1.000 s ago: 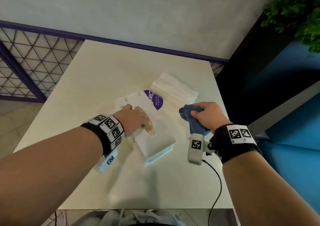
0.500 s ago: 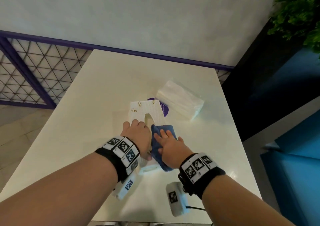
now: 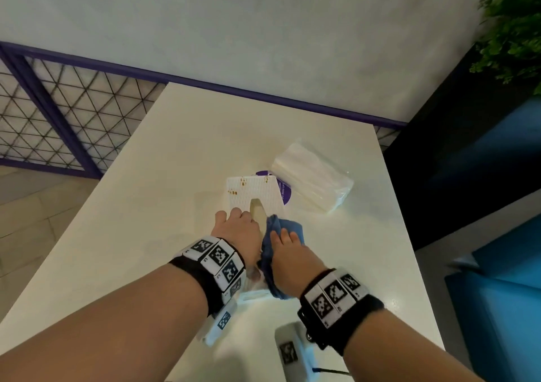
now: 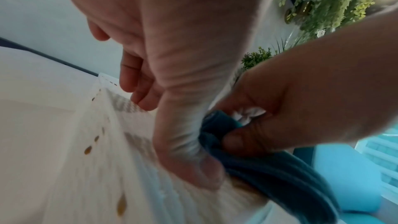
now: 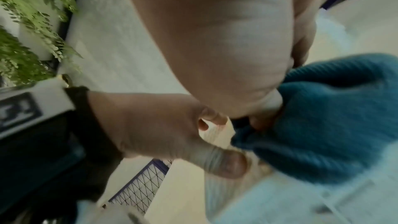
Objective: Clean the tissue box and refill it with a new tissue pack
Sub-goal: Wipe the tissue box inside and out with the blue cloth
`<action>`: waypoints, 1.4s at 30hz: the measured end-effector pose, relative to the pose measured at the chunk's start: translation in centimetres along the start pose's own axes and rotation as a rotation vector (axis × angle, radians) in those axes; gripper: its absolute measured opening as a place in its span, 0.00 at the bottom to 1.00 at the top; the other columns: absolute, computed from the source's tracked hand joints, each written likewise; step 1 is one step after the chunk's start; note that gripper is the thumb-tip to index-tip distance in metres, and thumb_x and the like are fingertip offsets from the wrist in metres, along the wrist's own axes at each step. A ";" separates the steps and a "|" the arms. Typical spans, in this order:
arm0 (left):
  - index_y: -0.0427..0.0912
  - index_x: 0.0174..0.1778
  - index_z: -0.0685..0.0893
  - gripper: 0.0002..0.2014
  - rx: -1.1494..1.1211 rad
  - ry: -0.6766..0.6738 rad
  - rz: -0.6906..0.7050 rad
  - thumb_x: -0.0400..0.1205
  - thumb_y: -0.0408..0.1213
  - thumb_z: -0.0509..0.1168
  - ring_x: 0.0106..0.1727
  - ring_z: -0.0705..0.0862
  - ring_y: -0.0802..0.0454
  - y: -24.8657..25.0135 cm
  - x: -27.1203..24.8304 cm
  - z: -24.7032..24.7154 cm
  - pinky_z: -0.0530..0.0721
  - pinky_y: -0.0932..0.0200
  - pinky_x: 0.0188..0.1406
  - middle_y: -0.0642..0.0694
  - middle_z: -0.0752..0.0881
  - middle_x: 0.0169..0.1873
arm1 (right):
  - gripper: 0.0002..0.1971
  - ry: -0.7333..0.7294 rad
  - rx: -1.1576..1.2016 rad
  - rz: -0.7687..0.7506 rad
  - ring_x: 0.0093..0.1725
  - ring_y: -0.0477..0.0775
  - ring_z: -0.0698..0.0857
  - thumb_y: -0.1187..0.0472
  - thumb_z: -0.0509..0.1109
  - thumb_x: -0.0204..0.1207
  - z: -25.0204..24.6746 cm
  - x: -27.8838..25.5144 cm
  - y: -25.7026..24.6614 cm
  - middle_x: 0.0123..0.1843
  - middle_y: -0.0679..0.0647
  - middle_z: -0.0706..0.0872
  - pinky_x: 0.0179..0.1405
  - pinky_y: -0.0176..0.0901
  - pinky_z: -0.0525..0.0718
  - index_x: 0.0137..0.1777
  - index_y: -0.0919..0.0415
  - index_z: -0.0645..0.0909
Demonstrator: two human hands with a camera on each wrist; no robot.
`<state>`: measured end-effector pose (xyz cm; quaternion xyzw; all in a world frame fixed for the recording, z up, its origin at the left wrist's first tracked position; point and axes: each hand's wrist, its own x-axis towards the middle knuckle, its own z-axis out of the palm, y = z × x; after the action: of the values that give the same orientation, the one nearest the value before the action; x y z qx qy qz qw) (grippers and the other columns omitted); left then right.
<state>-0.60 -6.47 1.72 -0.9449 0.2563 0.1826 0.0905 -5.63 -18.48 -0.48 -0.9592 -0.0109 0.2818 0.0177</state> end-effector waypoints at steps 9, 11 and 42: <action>0.43 0.72 0.71 0.47 -0.013 -0.033 0.042 0.64 0.68 0.72 0.66 0.68 0.44 -0.8 0.1 -0.2 0.62 0.42 0.67 0.47 0.74 0.66 | 0.38 -0.028 0.000 0.043 0.85 0.63 0.42 0.56 0.58 0.84 -6.6 8.2 -0.1 0.87 0.57 0.39 0.83 0.57 0.55 0.84 0.59 0.37; 0.44 0.72 0.71 0.47 -0.008 -0.029 0.047 0.64 0.70 0.71 0.67 0.69 0.45 -1.1 0.2 0.1 0.63 0.42 0.66 0.48 0.75 0.66 | 0.36 -0.026 -0.024 0.024 0.85 0.63 0.45 0.57 0.58 0.85 -5.9 6.6 -0.1 0.87 0.58 0.41 0.83 0.55 0.57 0.84 0.60 0.39; 0.42 0.80 0.59 0.53 0.304 -0.077 0.179 0.64 0.55 0.79 0.71 0.66 0.44 -2.9 -0.6 -2.3 0.64 0.43 0.67 0.49 0.63 0.78 | 0.17 0.480 0.666 0.273 0.58 0.61 0.85 0.63 0.63 0.79 -4.4 -3.6 7.3 0.60 0.59 0.88 0.47 0.36 0.74 0.66 0.53 0.82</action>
<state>1.08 -4.34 4.32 -0.8860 0.3602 0.1853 0.2254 -6.21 -25.96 4.91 -0.9323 0.2119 0.0384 0.2907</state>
